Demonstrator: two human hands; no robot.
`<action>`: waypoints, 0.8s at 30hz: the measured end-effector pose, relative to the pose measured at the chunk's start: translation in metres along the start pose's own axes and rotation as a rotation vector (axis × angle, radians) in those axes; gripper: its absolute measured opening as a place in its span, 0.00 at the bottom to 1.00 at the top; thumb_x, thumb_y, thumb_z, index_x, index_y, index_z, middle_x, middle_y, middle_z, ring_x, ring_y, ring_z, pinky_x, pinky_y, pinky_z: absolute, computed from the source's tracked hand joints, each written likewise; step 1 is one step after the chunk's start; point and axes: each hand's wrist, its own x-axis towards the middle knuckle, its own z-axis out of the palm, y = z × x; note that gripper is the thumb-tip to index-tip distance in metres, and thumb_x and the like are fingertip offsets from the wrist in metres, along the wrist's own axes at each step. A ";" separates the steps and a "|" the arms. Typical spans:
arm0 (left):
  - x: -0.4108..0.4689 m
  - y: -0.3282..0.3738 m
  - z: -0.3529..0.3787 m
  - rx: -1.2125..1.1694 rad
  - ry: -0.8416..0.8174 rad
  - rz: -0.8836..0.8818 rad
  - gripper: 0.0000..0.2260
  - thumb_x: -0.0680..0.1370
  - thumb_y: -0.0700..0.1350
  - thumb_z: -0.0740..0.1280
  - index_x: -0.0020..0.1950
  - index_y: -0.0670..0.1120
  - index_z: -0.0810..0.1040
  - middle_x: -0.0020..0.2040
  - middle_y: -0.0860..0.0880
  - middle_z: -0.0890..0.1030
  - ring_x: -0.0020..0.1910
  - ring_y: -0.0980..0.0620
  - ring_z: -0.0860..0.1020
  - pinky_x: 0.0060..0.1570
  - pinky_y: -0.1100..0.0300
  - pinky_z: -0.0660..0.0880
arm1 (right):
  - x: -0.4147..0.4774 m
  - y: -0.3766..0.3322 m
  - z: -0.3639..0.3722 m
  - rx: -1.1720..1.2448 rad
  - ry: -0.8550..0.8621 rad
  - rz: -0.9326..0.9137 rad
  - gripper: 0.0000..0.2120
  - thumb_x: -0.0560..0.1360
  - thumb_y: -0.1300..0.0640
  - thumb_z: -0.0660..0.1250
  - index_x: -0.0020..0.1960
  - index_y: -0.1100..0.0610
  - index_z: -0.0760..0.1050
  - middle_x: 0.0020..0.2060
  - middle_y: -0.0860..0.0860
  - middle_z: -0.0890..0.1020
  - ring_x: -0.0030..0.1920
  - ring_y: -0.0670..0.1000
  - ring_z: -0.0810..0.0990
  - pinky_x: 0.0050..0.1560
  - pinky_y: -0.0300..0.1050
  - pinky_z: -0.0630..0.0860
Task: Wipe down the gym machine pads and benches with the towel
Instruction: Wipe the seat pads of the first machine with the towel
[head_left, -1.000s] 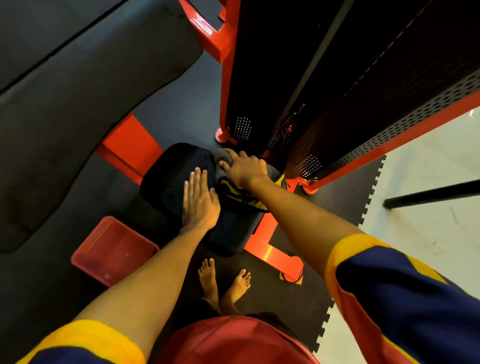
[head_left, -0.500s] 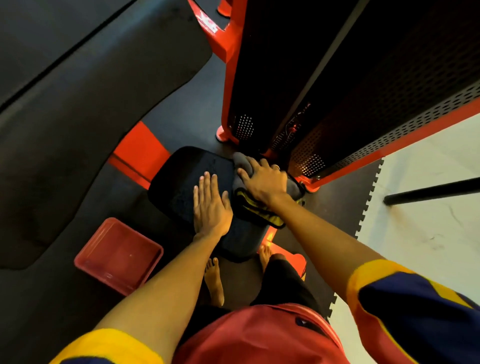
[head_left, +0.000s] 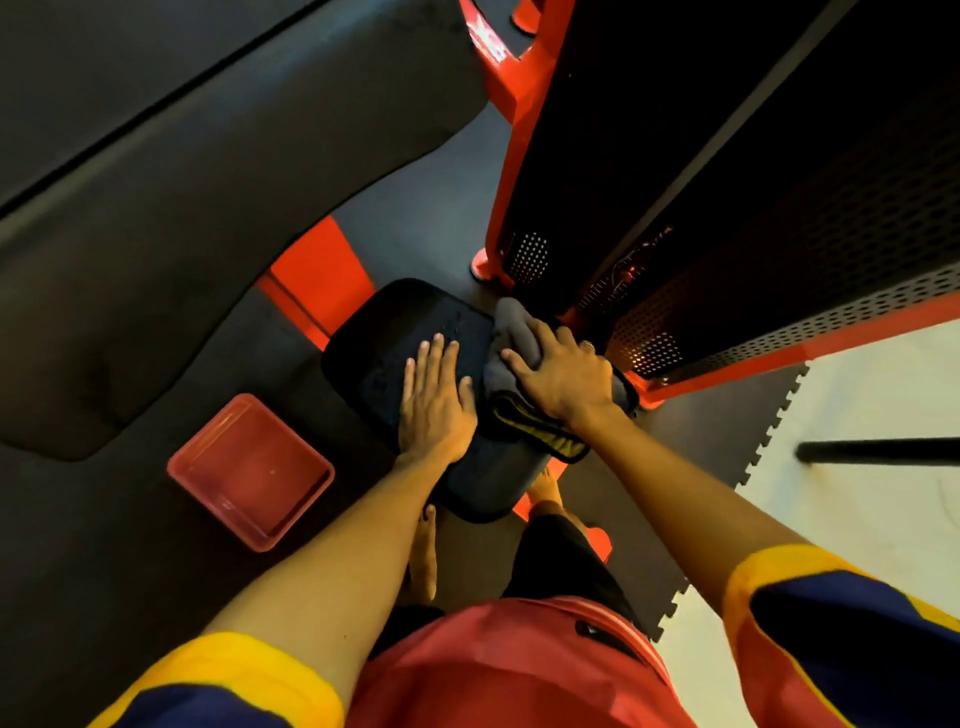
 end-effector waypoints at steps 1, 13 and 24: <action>0.000 0.001 0.000 0.002 0.008 -0.007 0.28 0.82 0.52 0.50 0.82 0.44 0.60 0.83 0.44 0.57 0.83 0.48 0.52 0.81 0.48 0.47 | 0.000 0.001 0.001 -0.008 -0.004 0.011 0.34 0.79 0.27 0.49 0.80 0.41 0.59 0.70 0.55 0.74 0.66 0.67 0.75 0.63 0.61 0.72; -0.004 0.003 -0.009 0.011 0.052 -0.314 0.27 0.85 0.46 0.57 0.83 0.42 0.54 0.84 0.44 0.52 0.83 0.47 0.47 0.81 0.49 0.41 | 0.032 -0.036 0.002 -0.176 -0.157 -0.542 0.28 0.85 0.41 0.55 0.83 0.36 0.50 0.84 0.48 0.47 0.83 0.62 0.47 0.79 0.64 0.46; 0.004 0.009 -0.012 -0.002 0.063 -0.496 0.32 0.81 0.44 0.61 0.83 0.44 0.53 0.84 0.47 0.51 0.83 0.51 0.46 0.80 0.52 0.40 | 0.092 -0.092 0.010 -0.001 -0.279 -0.369 0.31 0.85 0.38 0.53 0.84 0.41 0.48 0.83 0.54 0.53 0.80 0.68 0.55 0.76 0.68 0.55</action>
